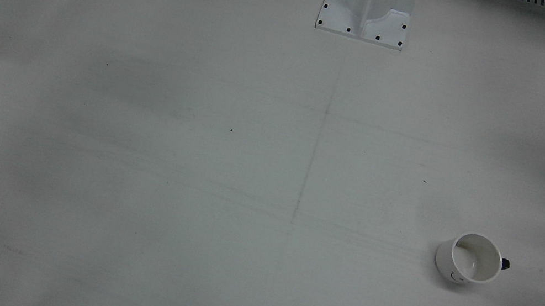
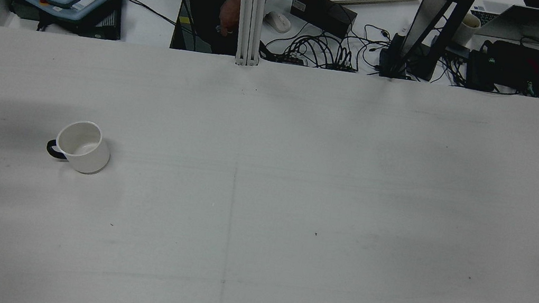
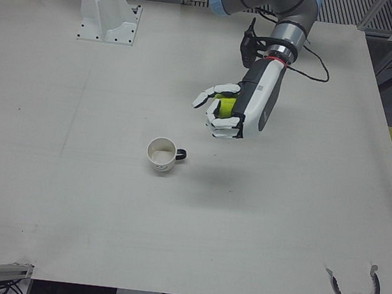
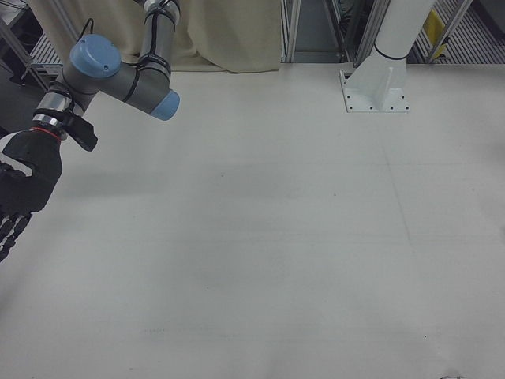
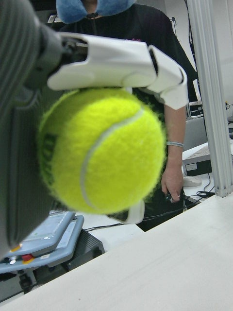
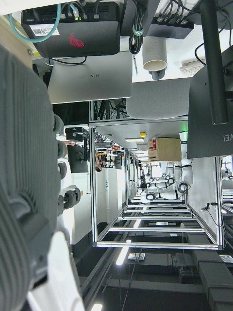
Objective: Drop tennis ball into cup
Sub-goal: 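Move the left hand holding the yellow tennis ball over the white mug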
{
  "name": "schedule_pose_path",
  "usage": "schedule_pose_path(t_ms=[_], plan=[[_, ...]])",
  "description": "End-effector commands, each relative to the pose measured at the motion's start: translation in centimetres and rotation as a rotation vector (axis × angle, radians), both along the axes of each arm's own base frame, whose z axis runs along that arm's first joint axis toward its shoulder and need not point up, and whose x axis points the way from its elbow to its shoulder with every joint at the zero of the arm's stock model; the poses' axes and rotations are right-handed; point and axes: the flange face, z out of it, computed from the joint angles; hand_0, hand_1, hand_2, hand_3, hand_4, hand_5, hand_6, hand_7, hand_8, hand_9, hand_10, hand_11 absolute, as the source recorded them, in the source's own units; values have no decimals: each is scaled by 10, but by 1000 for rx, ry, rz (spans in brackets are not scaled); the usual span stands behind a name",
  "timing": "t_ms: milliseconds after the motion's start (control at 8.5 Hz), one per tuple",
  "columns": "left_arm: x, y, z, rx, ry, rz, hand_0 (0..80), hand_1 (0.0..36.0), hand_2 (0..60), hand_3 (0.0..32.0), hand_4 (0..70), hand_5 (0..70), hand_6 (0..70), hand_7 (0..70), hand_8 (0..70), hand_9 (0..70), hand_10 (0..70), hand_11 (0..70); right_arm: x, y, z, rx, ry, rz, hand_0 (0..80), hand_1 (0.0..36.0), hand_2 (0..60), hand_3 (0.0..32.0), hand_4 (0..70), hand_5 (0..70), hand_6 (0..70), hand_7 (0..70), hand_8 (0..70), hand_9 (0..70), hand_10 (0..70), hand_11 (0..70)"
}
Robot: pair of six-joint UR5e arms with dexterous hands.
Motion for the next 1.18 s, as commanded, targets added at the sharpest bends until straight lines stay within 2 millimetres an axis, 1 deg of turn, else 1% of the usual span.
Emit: schedule_pose_path(t_ms=[0, 118, 235, 353, 471, 588, 706, 824, 1059], plan=[[72, 1, -25, 7, 7, 89, 592, 360, 600, 0, 700, 700, 700, 700, 700, 700, 700, 700, 0, 0, 0, 0, 0, -1, 0, 0, 0, 0, 0, 0, 0, 0, 0, 0, 0, 0], [102, 8, -30, 14, 15, 125, 592, 360, 600, 0, 700, 635, 700, 700, 700, 700, 700, 700, 0, 0, 0, 0, 0, -1, 0, 0, 0, 0, 0, 0, 0, 0, 0, 0, 0, 0], [126, 8, -46, 14, 20, 127, 594, 360, 600, 0, 700, 695, 700, 700, 700, 700, 700, 700, 0, 0, 0, 0, 0, 1, 0, 0, 0, 0, 0, 0, 0, 0, 0, 0, 0, 0], [153, 6, -61, 13, 23, 133, 595, 360, 600, 0, 700, 695, 700, 700, 700, 700, 700, 700, 0, 0, 0, 0, 0, -1, 0, 0, 0, 0, 0, 0, 0, 0, 0, 0, 0, 0], [179, -9, -70, 13, 22, 145, 595, 360, 600, 0, 700, 511, 700, 700, 700, 700, 700, 700, 0, 0, 0, 0, 0, 1, 0, 0, 0, 0, 0, 0, 0, 0, 0, 0, 0, 0], [191, -23, -70, 7, 17, 143, 595, 360, 600, 0, 700, 511, 700, 700, 700, 700, 700, 700, 0, 0, 0, 0, 0, 1, 0, 0, 0, 0, 0, 0, 0, 0, 0, 0, 0, 0], [196, -29, -58, 2, 15, 142, 594, 360, 600, 0, 700, 679, 700, 700, 700, 700, 700, 700, 0, 0, -1, 2, 0, -1, 0, 0, 0, 0, 0, 0, 0, 0, 0, 0, 0, 0], [194, -31, -52, 2, 14, 137, 596, 360, 600, 0, 700, 700, 700, 700, 700, 700, 700, 700, 0, 0, -1, 2, 0, 1, 0, 0, 0, 0, 0, 0, 0, 0, 0, 0, 0, 0], [198, -32, -49, 2, 14, 139, 593, 360, 600, 0, 700, 693, 700, 700, 700, 700, 700, 700, 0, 0, -1, 2, 0, -1, 0, 0, 0, 0, 0, 0, 0, 0, 0, 0, 0, 0]])
